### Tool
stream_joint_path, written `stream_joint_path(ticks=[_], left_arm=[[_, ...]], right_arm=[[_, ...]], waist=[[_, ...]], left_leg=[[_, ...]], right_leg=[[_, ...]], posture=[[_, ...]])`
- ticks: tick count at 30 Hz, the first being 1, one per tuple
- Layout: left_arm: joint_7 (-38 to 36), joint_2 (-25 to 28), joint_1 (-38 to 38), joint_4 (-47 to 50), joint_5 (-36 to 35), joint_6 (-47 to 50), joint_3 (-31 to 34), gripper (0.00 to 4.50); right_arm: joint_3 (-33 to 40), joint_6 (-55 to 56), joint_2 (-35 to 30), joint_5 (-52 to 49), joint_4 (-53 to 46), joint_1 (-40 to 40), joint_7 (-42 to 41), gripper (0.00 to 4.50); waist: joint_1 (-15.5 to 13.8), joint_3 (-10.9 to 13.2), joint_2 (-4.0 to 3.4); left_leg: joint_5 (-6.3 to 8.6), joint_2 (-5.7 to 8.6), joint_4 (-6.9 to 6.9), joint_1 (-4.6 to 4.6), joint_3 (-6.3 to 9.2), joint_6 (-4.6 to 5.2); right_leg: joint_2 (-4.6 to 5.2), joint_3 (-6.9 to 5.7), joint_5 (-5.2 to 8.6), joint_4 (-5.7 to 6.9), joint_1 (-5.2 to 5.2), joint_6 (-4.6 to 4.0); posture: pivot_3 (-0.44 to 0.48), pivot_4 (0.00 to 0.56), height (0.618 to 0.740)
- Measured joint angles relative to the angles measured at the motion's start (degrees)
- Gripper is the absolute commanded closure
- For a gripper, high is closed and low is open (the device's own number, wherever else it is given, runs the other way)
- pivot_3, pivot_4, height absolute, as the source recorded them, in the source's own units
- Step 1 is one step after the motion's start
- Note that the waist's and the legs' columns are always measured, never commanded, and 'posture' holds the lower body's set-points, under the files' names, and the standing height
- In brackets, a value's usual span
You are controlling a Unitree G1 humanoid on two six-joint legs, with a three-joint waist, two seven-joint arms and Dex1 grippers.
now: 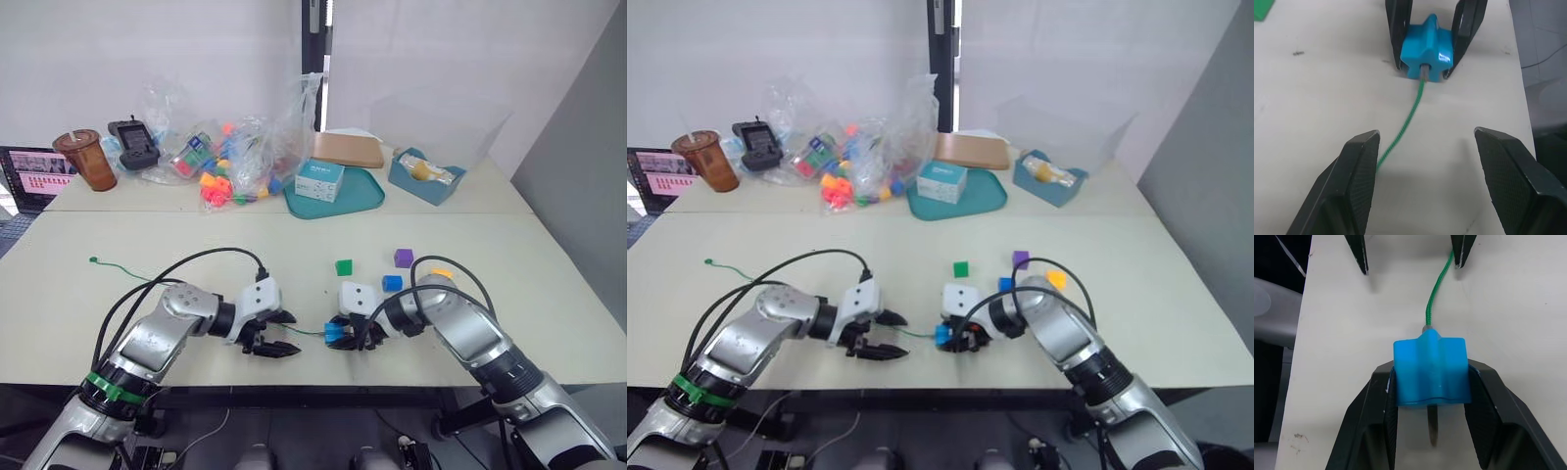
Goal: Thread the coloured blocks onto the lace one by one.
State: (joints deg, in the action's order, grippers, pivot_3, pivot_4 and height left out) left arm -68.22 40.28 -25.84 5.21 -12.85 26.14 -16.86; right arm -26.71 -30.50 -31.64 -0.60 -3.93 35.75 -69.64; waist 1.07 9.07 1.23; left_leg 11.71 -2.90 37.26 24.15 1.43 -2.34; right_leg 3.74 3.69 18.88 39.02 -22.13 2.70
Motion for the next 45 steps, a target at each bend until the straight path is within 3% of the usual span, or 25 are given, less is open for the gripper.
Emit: stream_joint_path(ticks=[3, 6, 13, 27, 33, 38, 40, 45], left_arm=[[0.52, -0.28, 0.0, -2.7, 1.57, -2.55, 0.02, 1.25], [0.65, -0.97, -0.05, -3.35, 1.85, -3.6, 0.02, 2.05], [0.91, -2.85, -0.03, -3.37, 1.94, -3.54, -0.41, 4.37], [2.78, -9.07, -1.64, -2.88, 3.71, -2.35, -3.43, 4.44], [3.31, -9.13, -1.93, -2.7, 3.7, 0.08, -3.38, 4.44], [2.02, -7.75, -1.9, -1.03, 1.06, 2.92, -1.84, 3.0], [1.61, -6.99, -1.9, 0.2, -0.5, 4.2, -0.82, 2.32], [1.79, -6.14, -2.56, 2.29, -1.64, 5.43, -0.02, 0.68]], right_arm=[[0.0, 0.0, 0.03, -0.04, -0.01, -0.01, -0.01, 3.13], [-0.01, -0.03, 0.01, -0.02, -0.02, -0.02, -0.01, 3.13], [0.01, -0.41, -0.09, -0.03, -0.77, -0.41, 0.4, 3.13], [-0.02, -1.35, -0.35, -0.12, -1.75, -0.7, 1.09, 3.13], [-0.02, -1.61, -0.39, -0.17, -1.86, -0.72, 1.17, 3.13], [-0.08, -1.83, -0.27, -0.17, -1.9, -0.68, 1.27, 3.13], [-0.07, -1.95, -0.27, -0.18, -1.89, -0.65, 1.32, 2.08], [0.42, -2.61, -0.04, -0.88, -1.87, -0.53, 1.92, 0.42]], waist=[[0.02, 0.0, 0.0], [-0.07, 0.0, 0.0], [-0.06, 0.0, 0.0], [-0.12, 0.0, 0.0], [-0.08, 0.0, 0.0], [0.0, 0.0, 0.0], [-0.04, 0.0, 0.0], [-0.15, 0.0, 0.0]], left_leg=[[0.0, 0.0, 0.0, 0.0, 0.0, 0.0], [0.0, 0.0, 0.0, 0.0, -0.01, 0.0], [0.0, 0.0, 0.0, 0.0, 0.0, 0.0], [0.0, 0.01, 0.01, 0.01, 0.0, 0.0], [0.0, 0.01, 0.01, 0.01, 0.0, 0.0], [0.0, 0.01, 0.01, 0.01, 0.01, 0.0], [0.0, 0.01, 0.01, 0.01, 0.01, 0.0], [0.0, 0.01, 0.01, 0.03, 0.01, 0.0]], right_leg=[[-0.01, 0.0, 0.0, 0.0, -0.01, 0.0], [0.0, 0.0, 0.0, 0.01, 0.0, 0.0], [0.0, 0.0, 0.0, 0.01, 0.0, 0.0], [0.0, 0.0, 0.0, 0.01, 0.0, 0.0], [0.0, 0.01, 0.0, 0.01, 0.0, 0.0], [0.0, 0.01, 0.0, 0.01, 0.0, 0.0], [0.0, 0.01, 0.0, 0.01, 0.0, 0.0], [0.0, 0.01, 0.0, -0.01, -0.01, 0.0]], posture=[[0.0, 0.15, 0.74], [0.0, 0.15, 0.74], [0.0, 0.15, 0.74], [0.0, 0.15, 0.74], [0.0, 0.15, 0.74], [0.0, 0.15, 0.74], [0.0, 0.15, 0.74], [0.0, 0.15, 0.74]])
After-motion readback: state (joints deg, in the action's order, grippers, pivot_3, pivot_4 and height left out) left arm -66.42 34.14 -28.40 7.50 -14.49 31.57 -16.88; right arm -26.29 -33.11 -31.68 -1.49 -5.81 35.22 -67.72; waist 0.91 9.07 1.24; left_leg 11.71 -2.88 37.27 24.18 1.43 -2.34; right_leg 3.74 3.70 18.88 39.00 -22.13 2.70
